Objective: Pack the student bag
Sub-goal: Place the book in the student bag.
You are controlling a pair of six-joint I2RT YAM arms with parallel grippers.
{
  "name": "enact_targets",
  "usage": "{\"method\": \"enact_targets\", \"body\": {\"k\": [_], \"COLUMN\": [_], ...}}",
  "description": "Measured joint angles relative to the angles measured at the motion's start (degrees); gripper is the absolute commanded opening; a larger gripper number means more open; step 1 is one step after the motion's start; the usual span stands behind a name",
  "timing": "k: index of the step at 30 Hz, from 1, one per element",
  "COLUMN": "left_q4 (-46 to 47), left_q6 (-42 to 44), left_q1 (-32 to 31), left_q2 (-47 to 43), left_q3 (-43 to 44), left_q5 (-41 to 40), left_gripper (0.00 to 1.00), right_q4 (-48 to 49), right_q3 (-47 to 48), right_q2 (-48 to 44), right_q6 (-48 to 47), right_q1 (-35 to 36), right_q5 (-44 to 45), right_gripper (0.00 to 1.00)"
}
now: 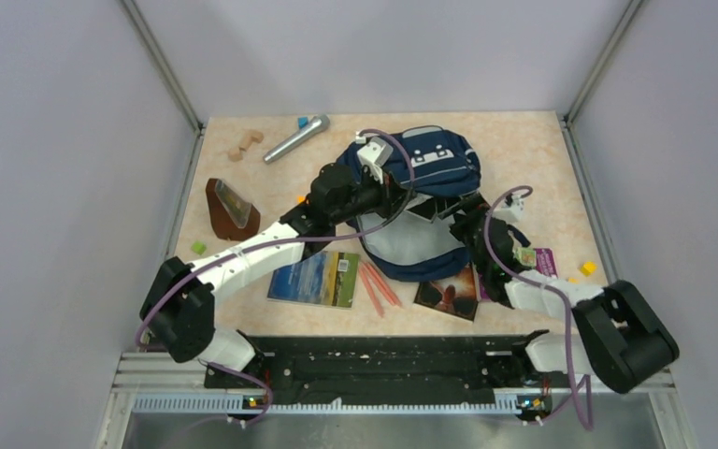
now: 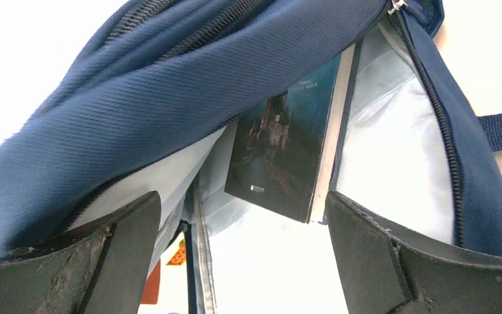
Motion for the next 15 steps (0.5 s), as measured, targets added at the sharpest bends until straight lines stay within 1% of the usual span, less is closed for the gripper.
{"method": "enact_targets", "body": {"k": [3,8,12,15], "left_q4": [-0.4,-0.5,-0.5,-0.8], "left_q6": [-0.3,-0.5,-0.5,-0.5], "left_q1": [1.0,3.2,4.6,5.0], "left_q2": [0.0,0.0,-0.5,-1.1], "left_q3": [-0.1,-0.8,-2.2,-3.1], "left_q5": [0.7,1.6,1.7,1.7], "left_gripper": [0.0,0.0,0.0,0.0], "right_q4": [-4.1,-15.8,-27.5,-37.5], "right_q3": [-1.7,-1.6,-1.5,-0.9], "right_q2": [-6.3,-18.4,-26.7,-31.2], "right_q6": [-1.1,-5.4,-7.5,-8.4], "right_q1": [0.0,0.0,0.0,-1.0], "right_q5": [-0.2,-0.6,-0.7,-1.6], "right_gripper": [0.94,0.98,0.99,0.99]}}
